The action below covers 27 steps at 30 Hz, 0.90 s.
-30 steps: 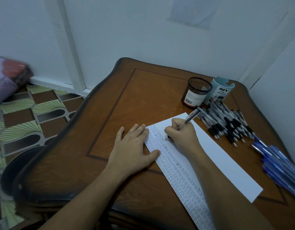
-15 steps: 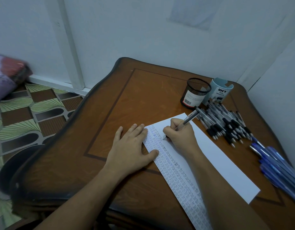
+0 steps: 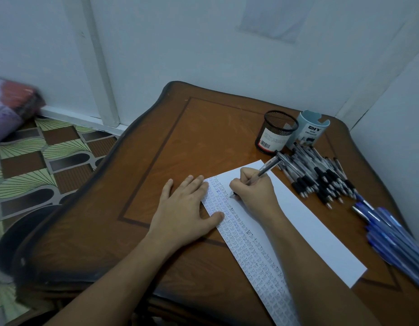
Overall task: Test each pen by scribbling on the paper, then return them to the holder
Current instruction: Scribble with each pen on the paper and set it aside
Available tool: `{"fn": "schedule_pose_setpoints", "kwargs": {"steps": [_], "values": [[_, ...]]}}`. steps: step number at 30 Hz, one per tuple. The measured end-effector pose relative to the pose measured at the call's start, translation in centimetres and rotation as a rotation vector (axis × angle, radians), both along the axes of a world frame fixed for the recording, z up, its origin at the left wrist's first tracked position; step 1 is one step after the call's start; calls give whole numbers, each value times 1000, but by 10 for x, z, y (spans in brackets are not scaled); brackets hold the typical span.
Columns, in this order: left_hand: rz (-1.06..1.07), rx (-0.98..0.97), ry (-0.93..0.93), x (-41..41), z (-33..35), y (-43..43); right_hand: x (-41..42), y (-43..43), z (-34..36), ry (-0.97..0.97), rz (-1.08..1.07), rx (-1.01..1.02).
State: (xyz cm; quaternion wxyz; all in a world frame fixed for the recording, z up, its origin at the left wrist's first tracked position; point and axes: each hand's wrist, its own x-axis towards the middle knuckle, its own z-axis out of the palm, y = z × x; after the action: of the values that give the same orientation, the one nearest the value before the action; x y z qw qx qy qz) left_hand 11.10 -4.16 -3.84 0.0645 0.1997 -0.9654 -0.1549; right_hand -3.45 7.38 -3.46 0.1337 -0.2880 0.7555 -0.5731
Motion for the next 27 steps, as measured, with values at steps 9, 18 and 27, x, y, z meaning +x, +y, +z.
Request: {"fn": "schedule_pose_setpoints", "kwargs": {"steps": [9,18,27], "values": [[2,-7,0,1,0,1,-2,0,-2,-73,-25,-82],[1,-5,-1,0,0,1,1,0,-2,-33,-2,-69],[-3,-3,5,1,0,1,1,0,1,-32,19,-41]]}}
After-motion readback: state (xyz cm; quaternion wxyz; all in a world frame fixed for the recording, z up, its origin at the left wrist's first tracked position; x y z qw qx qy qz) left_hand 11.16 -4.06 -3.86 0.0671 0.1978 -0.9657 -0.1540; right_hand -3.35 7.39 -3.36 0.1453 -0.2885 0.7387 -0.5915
